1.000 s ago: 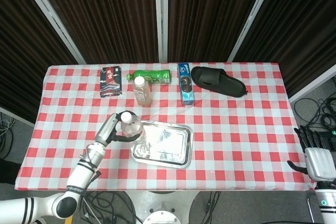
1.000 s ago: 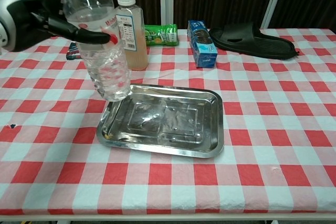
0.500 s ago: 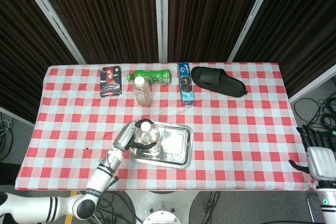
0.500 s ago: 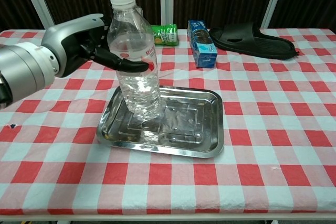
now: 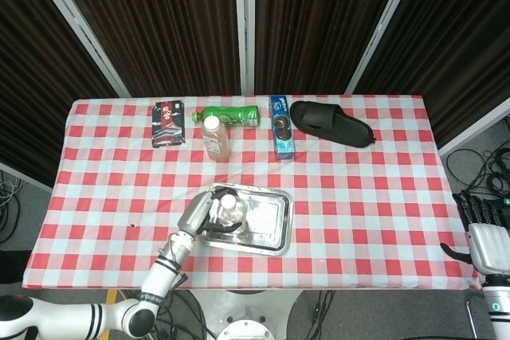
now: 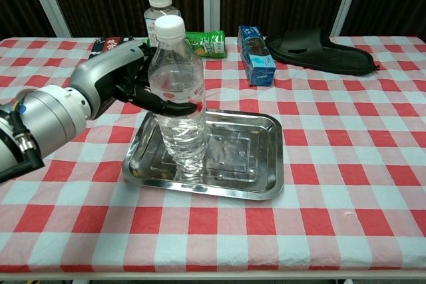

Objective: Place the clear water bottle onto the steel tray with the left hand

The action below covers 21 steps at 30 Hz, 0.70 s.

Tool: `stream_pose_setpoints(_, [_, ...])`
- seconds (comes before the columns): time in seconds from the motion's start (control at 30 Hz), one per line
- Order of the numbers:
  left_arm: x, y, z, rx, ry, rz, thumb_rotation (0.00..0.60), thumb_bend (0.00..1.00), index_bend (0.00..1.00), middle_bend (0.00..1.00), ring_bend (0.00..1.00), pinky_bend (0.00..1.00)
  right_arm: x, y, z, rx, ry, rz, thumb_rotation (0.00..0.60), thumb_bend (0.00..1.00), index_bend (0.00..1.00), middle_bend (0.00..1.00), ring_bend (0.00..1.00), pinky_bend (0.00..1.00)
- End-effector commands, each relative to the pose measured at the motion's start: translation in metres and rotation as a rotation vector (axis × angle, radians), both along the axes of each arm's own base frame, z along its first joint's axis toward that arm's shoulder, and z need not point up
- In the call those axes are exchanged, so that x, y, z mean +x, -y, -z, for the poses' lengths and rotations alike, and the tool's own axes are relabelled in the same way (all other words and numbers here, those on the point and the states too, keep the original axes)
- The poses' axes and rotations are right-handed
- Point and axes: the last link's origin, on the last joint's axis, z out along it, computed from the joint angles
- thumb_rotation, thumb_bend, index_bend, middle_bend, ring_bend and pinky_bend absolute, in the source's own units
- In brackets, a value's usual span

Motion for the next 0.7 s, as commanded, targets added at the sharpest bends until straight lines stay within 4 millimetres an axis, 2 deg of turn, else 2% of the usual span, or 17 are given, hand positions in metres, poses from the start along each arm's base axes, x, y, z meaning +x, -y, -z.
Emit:
stream_pose_setpoints(0.03, [-0.002,0.0,0.003,0.0,0.002,0.001,0.6,0.31,0.51,0.61,0.43,0.4,-0.003,-0.003,-0.002,0.001,-0.001,0.007,0.6,0.07,0.0,0.0,0.0,0.0])
stream_pose_setpoints(0.2, [-0.005,-0.002,0.002,0.003,0.007,-0.01,0.6,0.3,0.47,0.58,0.43,0.39,-0.012,-0.011,-0.005,0.003,-0.001,0.013,0.6,0.07,0.0,0.0,0.0,0.0])
stream_pose_setpoints(0.43, [-0.01,-0.003,0.0,-0.014,0.004,-0.021,0.6,0.23,0.35,0.49,0.39,0.38,-0.004,-0.002,0.0,0.003,0.001,0.0,0.6,0.08,0.0,0.0,0.0,0.0])
stream_pose_setpoints(0.57, [-0.008,-0.002,-0.002,-0.016,0.019,-0.009,0.6,0.16,0.26,0.41,0.32,0.33,-0.004,-0.002,0.0,0.002,0.0,0.005,0.6,0.07,0.0,0.0,0.0,0.0])
stream_pose_setpoints(0.7, [-0.004,-0.001,-0.006,-0.012,0.04,0.005,0.6,0.11,0.24,0.36,0.27,0.28,-0.001,0.0,0.001,0.001,0.003,0.0,0.6,0.07,0.0,0.0,0.0,0.0])
